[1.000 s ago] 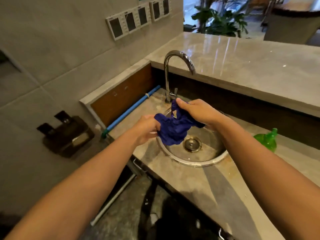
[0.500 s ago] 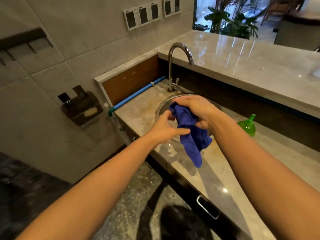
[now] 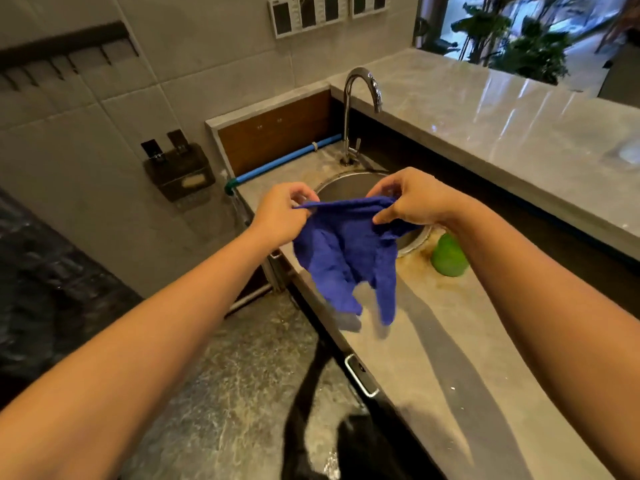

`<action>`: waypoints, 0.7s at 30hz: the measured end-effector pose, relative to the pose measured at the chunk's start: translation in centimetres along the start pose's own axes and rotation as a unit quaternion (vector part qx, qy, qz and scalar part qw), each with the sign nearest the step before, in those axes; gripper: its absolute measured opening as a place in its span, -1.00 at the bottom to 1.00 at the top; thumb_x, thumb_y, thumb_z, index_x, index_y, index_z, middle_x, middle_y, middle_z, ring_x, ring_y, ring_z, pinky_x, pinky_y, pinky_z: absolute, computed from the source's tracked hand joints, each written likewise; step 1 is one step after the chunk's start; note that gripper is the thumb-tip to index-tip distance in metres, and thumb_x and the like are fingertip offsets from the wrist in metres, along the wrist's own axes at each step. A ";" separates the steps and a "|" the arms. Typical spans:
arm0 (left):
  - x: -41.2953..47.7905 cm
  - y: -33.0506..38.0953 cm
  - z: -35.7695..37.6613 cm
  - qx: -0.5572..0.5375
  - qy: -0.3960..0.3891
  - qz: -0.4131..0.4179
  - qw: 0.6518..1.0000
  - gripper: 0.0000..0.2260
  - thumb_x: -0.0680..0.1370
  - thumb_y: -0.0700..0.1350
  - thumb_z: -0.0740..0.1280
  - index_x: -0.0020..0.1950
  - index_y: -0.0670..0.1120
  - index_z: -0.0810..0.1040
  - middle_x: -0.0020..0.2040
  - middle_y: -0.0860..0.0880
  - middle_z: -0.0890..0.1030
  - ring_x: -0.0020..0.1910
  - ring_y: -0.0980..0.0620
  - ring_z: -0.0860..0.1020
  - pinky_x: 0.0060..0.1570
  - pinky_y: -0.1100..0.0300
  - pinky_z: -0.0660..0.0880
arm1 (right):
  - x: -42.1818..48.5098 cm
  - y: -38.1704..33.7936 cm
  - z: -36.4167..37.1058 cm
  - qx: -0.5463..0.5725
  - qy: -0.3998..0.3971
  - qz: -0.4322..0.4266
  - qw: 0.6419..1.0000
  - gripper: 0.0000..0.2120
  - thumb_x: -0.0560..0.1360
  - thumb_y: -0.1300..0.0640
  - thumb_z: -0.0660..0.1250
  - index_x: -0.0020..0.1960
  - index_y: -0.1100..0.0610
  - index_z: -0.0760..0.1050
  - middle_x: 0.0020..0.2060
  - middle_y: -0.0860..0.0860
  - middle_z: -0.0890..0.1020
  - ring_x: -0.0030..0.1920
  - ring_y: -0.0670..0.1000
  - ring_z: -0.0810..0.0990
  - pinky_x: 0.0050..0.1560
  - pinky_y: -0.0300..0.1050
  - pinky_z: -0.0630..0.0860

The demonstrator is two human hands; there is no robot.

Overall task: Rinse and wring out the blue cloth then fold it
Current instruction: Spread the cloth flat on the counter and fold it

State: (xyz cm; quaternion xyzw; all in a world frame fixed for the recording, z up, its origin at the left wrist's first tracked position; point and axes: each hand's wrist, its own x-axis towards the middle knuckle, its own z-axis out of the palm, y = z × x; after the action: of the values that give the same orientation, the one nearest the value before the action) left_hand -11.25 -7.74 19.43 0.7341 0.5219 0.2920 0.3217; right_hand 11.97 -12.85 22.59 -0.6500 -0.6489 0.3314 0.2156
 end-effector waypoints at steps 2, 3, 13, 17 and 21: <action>-0.8 1.0 0.6 0.032 0.025 0.024 0.999 -0.82 0.52 -0.22 0.34 -0.11 0.06 0.62 -0.21 0.06 0.63 -0.23 0.07 0.55 -0.35 0.21 0.43 | -0.6 1.3 -0.4 -0.042 0.021 -0.002 0.999 -0.85 0.41 0.12 0.54 -0.06 0.00 0.64 -0.22 -0.03 0.67 -0.16 0.01 0.59 -0.14 -0.13 0.49; -1.4 1.4 1.0 0.059 0.031 0.039 0.997 -0.83 0.53 -0.20 0.31 -0.09 0.06 0.62 -0.24 0.08 0.62 -0.25 0.08 0.55 -0.35 0.19 0.42 | -0.9 1.8 -0.5 -0.074 0.026 -0.003 0.997 -0.87 0.41 0.03 0.54 -0.09 -0.02 0.62 -0.26 -0.06 0.62 -0.16 0.00 0.57 -0.17 -0.15 0.43; -2.9 1.6 2.4 0.257 -0.030 0.043 0.965 -0.73 0.57 0.16 0.29 -0.16 0.03 0.64 -0.31 0.01 0.61 -0.27 -0.04 0.56 -0.34 0.03 0.47 | -2.6 7.5 -3.5 -0.158 -0.015 -0.016 0.987 -0.88 0.37 0.12 0.57 -0.17 0.07 0.65 -0.31 0.01 0.65 -0.23 0.01 0.55 -0.24 -0.15 0.44; -3.3 1.6 2.3 0.322 -0.107 0.081 0.937 -0.60 0.47 0.33 0.31 -0.37 0.05 0.49 -0.43 0.07 0.50 -0.37 0.00 0.49 -0.44 0.11 0.29 | -2.2 9.3 -4.0 -0.162 0.013 -0.012 0.987 -0.87 0.40 0.06 0.56 -0.16 0.06 0.63 -0.29 -0.04 0.60 -0.17 0.01 0.55 -0.12 -0.14 0.41; -2.7 2.6 2.3 0.410 -0.024 0.051 0.910 -0.55 0.53 0.35 0.19 -0.24 0.01 0.57 -0.30 -0.03 0.58 -0.28 -0.09 0.54 -0.34 0.06 0.44 | -1.6 10.4 -4.8 -0.145 0.058 -0.029 0.987 -0.84 0.42 0.03 0.54 -0.07 0.08 0.68 -0.32 -0.05 0.58 -0.19 -0.01 0.54 -0.10 -0.16 0.41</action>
State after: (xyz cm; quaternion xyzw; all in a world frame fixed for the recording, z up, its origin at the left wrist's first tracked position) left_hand -8.71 -11.38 19.78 0.8335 0.5501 0.0505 -0.0109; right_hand 22.79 -14.41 18.77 -0.6735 -0.6950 0.1893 0.1658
